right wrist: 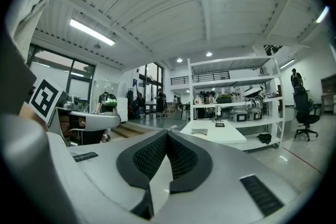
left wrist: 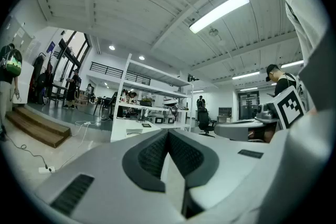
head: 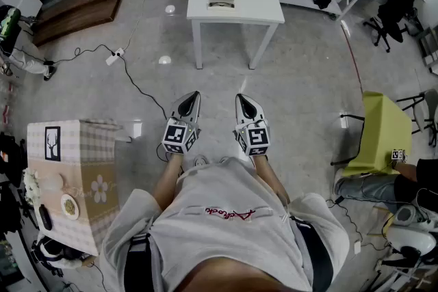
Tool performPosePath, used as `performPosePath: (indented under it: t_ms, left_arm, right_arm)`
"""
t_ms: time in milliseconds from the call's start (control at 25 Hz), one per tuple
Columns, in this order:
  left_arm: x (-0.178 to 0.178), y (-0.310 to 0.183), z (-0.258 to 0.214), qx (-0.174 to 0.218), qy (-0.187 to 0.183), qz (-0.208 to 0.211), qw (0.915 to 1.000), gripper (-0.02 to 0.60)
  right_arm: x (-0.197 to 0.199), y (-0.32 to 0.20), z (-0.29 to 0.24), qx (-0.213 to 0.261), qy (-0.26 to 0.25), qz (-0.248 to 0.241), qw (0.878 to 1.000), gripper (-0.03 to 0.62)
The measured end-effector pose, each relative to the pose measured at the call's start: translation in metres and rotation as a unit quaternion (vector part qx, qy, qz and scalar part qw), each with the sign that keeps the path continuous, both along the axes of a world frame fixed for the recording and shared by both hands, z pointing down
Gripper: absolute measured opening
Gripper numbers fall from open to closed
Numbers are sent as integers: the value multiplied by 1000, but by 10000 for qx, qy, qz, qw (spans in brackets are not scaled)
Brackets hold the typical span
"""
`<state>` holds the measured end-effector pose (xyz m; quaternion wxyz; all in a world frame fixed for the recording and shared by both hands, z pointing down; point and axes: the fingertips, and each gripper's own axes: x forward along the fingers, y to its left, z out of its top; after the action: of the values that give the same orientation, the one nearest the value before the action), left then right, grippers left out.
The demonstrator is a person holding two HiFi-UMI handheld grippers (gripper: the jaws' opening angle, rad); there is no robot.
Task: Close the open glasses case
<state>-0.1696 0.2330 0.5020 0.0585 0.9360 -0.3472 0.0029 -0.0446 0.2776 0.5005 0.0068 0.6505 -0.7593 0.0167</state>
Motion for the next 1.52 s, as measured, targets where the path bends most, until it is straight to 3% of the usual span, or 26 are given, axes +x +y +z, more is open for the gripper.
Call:
performPosePath:
  t_ms: [280,1080,1520]
  left_arm:
    - [11,21,-1,-195,166,36,9997,9]
    - [49,49,19,-217,-39,-27,9998,9]
    - [76,15,28,-227,-12,118,9997,9]
  right_arm:
    - [3,19,-1,-44,-43,-131,9999,20]
    - [39,49,12,102,-4,-276,9996,20]
    - [56,15,12,136,69,-315,9994,20]
